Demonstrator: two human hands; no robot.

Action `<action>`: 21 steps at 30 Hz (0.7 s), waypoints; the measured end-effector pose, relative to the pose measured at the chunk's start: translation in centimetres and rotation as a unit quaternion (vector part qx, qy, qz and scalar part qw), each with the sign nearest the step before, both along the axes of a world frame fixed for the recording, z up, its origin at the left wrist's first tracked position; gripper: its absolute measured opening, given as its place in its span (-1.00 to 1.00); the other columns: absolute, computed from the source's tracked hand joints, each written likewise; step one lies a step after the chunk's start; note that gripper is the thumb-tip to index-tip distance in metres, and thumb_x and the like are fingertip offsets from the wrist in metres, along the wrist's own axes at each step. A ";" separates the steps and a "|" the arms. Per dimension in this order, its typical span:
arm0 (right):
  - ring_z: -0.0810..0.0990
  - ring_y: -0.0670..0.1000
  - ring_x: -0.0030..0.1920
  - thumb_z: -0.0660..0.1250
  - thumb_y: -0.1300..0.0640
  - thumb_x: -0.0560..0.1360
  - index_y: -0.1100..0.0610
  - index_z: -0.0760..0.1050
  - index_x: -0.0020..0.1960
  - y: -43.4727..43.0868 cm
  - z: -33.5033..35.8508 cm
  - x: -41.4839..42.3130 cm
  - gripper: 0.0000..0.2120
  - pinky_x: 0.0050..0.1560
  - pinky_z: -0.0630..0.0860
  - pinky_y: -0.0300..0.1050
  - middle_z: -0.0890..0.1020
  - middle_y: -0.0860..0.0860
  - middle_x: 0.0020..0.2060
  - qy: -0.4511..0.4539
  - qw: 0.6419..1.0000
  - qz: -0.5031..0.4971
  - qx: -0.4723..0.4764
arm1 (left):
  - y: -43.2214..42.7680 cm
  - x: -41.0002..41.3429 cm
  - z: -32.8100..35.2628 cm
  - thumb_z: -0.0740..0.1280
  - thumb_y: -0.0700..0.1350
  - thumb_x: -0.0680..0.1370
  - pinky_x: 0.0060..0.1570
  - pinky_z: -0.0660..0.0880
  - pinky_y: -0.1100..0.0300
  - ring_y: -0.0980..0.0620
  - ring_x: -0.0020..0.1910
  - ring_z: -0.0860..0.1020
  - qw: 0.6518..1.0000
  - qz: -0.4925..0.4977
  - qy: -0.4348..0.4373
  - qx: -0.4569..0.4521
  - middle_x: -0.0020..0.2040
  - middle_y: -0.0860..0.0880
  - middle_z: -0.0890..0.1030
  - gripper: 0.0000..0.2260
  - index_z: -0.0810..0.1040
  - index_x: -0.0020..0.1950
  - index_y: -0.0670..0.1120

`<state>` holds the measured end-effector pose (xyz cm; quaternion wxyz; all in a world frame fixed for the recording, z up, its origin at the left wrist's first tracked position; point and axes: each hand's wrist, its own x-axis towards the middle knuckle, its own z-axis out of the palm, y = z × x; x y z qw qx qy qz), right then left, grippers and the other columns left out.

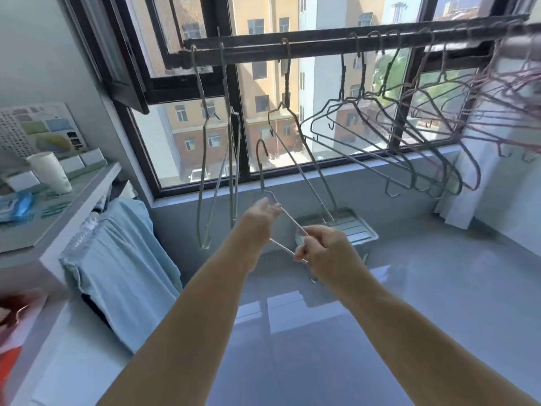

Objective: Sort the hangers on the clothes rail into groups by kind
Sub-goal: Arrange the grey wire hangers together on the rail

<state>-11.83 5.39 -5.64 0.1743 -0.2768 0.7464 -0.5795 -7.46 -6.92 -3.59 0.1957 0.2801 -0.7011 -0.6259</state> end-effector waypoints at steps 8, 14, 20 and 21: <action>0.29 -0.16 -0.65 0.19 0.32 0.52 0.27 0.61 -0.05 8.6 -4.2 -3.1 -0.79 -0.62 0.18 -0.41 0.47 0.05 -0.44 0.024 0.994 -0.056 0.085 | -0.4 1.1 -4.8 0.23 -0.09 0.56 0.42 0.12 -0.01 -0.19 0.44 0.16 0.971 -0.021 -0.163 -0.172 0.50 -0.19 0.04 -0.34 -0.16 0.49 -0.02; 0.39 -0.21 -0.50 0.22 0.26 0.54 0.12 0.63 -0.10 12.0 -3.6 -8.0 -0.78 -0.53 0.24 -0.38 0.61 0.07 -0.27 0.055 0.988 0.037 0.139 | -1.9 2.9 -7.0 0.32 -0.10 0.51 0.26 0.23 0.19 -0.05 0.33 0.34 0.941 -0.089 -0.249 -0.213 0.36 -0.11 0.38 -0.55 0.32 0.37 -0.07; 0.47 -0.06 -0.20 0.22 0.30 0.52 0.11 0.58 -0.03 12.0 -5.9 -13.2 -0.81 -0.23 0.38 -0.42 0.59 -0.01 -0.21 0.053 0.994 0.003 0.092 | -0.7 4.2 -8.9 0.23 -0.24 0.55 -0.24 0.43 0.25 0.07 -0.33 0.48 0.987 -0.080 -0.124 -0.061 -0.35 -0.02 0.57 -0.84 0.57 -0.16 -0.11; 0.50 -0.06 -0.13 0.23 0.32 0.52 0.11 0.56 0.03 11.5 -6.7 -13.5 -0.80 -0.12 0.39 -0.42 0.59 0.03 -0.11 0.072 0.993 -0.017 0.093 | -0.2 4.1 -9.0 0.24 -0.24 0.54 -0.25 0.43 0.27 0.08 -0.37 0.45 0.990 -0.065 -0.113 -0.047 -0.39 0.01 0.55 -0.85 0.59 -0.15 -0.12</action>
